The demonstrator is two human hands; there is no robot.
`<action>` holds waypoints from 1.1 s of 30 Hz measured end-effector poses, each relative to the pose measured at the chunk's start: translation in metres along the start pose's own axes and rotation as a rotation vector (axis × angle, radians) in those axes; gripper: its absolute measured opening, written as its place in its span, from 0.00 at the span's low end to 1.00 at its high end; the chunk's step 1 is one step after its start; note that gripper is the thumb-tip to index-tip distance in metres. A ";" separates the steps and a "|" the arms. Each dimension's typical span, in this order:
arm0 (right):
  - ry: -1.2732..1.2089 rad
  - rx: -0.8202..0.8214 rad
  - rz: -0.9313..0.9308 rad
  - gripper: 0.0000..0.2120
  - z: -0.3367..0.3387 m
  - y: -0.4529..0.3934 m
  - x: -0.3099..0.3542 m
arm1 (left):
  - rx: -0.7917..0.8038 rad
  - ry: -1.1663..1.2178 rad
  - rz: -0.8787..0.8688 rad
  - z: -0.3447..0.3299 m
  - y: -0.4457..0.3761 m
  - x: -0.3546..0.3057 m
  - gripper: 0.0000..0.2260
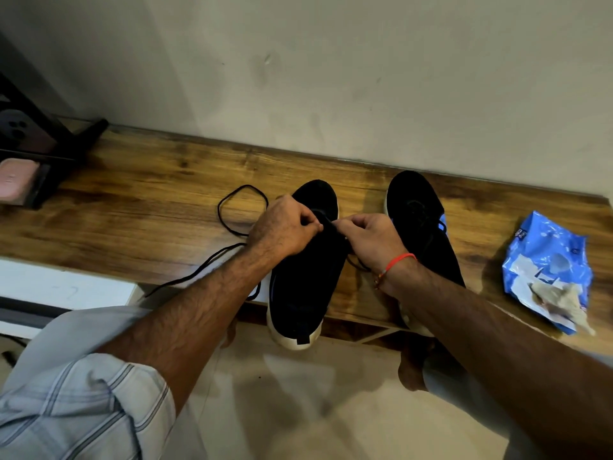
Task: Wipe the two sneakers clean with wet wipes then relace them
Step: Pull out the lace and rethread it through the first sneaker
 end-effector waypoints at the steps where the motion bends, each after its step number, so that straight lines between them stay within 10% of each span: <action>1: -0.013 0.008 -0.007 0.08 0.000 0.000 0.000 | 0.007 0.019 0.001 0.000 -0.001 0.000 0.04; 22: -0.040 0.031 0.060 0.07 -0.004 0.001 0.000 | 0.003 0.455 0.258 -0.011 0.004 0.012 0.03; 33: 0.502 -0.044 0.417 0.18 -0.006 0.026 0.030 | 0.039 0.683 0.375 -0.011 0.012 0.012 0.05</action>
Point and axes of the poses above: each hand's wrist, its own y-axis away from the middle knuckle, its own z-axis out of the back of the hand, x = y × z, the point moved 5 cm from there along -y, towards the middle knuckle, and after that the axes turned 4 degrees about -z, right-handed, at the moved point
